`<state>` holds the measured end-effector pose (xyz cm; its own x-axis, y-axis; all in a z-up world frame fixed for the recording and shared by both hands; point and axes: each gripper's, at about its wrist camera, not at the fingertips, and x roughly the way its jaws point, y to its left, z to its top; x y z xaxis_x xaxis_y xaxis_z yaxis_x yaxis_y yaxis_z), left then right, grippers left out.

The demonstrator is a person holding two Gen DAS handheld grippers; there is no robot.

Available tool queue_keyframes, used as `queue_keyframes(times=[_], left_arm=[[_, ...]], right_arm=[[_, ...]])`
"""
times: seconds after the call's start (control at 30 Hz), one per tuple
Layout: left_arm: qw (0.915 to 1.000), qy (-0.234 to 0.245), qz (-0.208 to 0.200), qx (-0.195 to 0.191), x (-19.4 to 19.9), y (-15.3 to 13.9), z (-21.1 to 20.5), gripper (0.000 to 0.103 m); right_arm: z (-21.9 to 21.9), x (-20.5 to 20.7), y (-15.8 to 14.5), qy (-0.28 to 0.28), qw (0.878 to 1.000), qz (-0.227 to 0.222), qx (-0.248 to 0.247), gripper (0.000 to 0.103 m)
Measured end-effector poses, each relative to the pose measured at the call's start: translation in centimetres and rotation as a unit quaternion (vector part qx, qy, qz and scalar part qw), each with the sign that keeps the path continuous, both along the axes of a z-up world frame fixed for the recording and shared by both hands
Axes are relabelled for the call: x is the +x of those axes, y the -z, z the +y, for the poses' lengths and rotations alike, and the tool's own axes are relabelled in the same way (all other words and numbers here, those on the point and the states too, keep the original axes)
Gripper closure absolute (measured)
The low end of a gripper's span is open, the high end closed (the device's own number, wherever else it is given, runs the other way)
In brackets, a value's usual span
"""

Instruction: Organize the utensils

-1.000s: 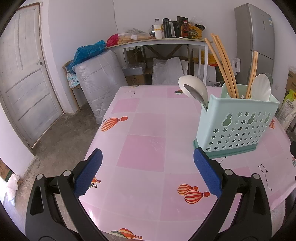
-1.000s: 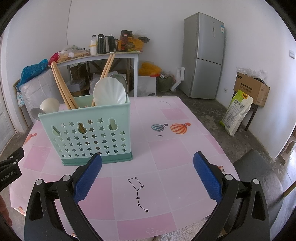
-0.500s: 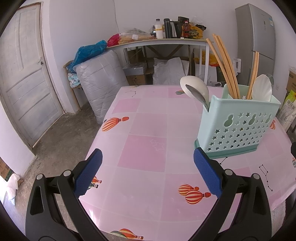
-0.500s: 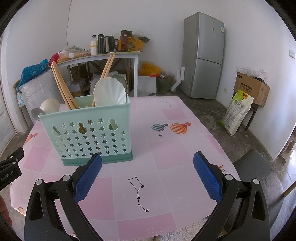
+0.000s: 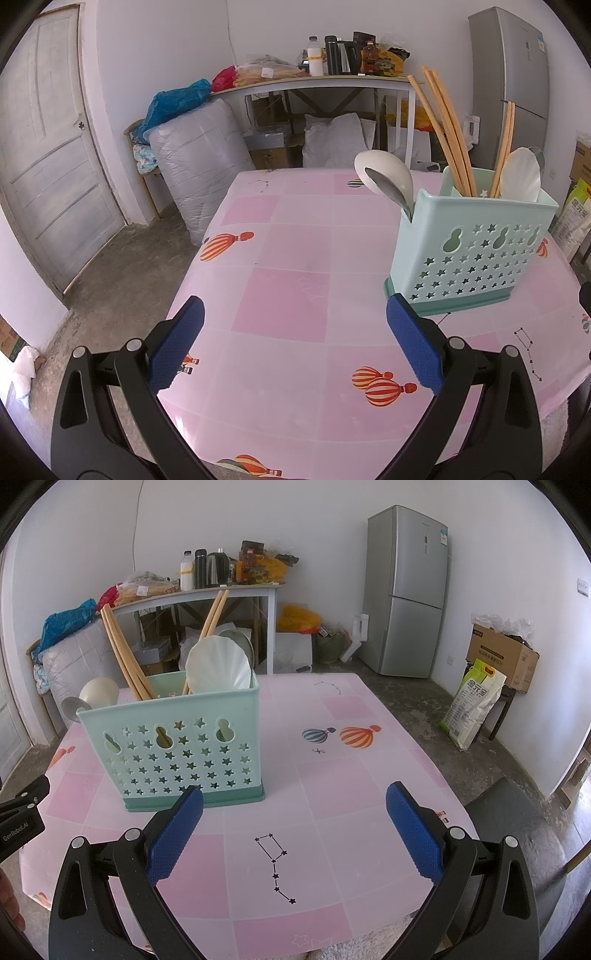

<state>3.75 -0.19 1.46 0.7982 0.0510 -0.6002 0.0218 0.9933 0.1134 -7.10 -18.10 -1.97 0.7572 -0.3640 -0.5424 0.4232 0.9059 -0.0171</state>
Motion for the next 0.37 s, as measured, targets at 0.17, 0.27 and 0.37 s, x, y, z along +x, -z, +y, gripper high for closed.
queue_keyframes(times=[0.17, 0.27, 0.37], left_arm=[[1.0000, 0.005, 0.001, 0.001, -0.06, 0.01, -0.33, 0.008], [1.0000, 0.006, 0.001, 0.001, -0.10, 0.00, -0.48, 0.008], [1.0000, 0.007, 0.000, 0.002, -0.21, -0.08, -0.59, 0.008]], right_arm=[[-0.04, 0.00, -0.01, 0.000, 1.000, 0.000, 0.000, 0.007], [-0.08, -0.03, 0.01, 0.000, 1.000, 0.000, 0.000, 0.007], [-0.06, -0.02, 0.01, 0.000, 1.000, 0.000, 0.000, 0.007]])
